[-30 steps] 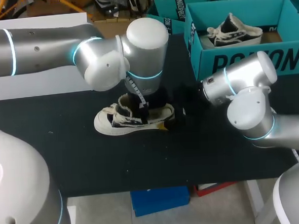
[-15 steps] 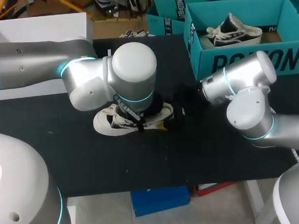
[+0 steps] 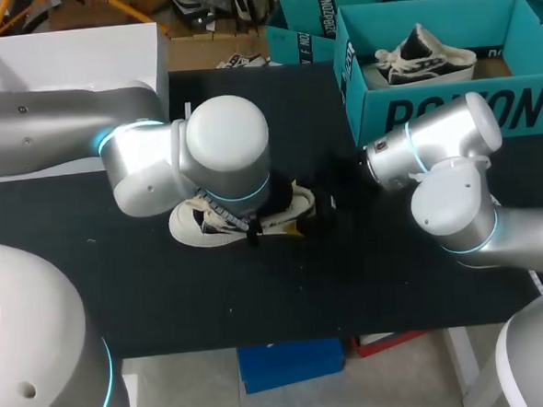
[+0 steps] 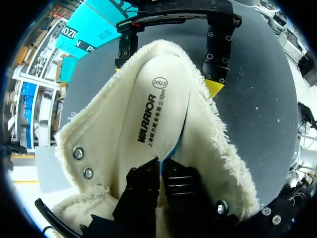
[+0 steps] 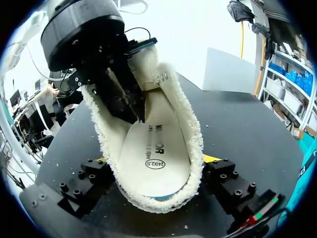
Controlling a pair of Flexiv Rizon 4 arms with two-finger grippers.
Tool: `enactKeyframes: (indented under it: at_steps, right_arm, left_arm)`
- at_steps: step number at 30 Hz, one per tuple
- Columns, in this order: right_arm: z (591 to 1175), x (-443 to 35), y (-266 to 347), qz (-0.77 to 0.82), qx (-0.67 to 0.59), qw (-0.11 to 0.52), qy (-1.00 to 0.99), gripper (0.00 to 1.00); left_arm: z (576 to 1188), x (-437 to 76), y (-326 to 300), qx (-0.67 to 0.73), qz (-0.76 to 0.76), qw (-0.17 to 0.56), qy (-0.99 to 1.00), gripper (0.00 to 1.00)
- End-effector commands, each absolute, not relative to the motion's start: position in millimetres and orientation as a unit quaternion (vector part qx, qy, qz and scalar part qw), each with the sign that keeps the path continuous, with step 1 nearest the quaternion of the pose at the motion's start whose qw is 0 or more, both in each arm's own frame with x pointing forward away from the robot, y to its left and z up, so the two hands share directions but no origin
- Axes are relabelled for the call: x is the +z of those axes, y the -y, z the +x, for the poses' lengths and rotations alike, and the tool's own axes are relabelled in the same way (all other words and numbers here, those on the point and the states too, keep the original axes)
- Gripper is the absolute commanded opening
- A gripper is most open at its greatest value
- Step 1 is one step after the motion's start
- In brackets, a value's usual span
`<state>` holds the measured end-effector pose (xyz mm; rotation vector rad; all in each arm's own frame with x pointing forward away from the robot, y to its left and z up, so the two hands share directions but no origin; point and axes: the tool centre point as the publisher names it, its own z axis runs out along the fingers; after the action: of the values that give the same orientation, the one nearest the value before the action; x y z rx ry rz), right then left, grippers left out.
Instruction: Take the shoe out of the shoebox, open the shoe tongue, remove and reinsert the insole, then place the shoe into the shoebox
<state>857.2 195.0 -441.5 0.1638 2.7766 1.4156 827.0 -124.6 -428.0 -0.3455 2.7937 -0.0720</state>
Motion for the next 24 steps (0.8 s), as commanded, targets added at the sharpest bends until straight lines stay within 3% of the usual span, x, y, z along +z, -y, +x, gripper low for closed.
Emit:
enactKeyframes:
  at_steps: [1, 10, 24]
  right_arm:
    - [858.4, -441.9, -192.7, 0.054, 0.452, 0.01, -0.89, 0.0]
    - [858.4, -441.9, -192.7, 0.054, 0.452, 0.01, -0.89, 0.0]
    - [858.4, -441.9, -192.7, 0.054, 0.452, 0.01, -0.89, 0.0]
  left_arm:
    - [857.0, -525.6, 112.3, -0.038, -0.112, 0.135, -0.984, 0.0]
    - [837.4, -504.9, 116.8, -0.059, -0.096, 0.063, -0.992, 0.0]
    - [809.6, -471.8, 134.0, -0.059, -0.084, 0.043, -0.994, 0.0]
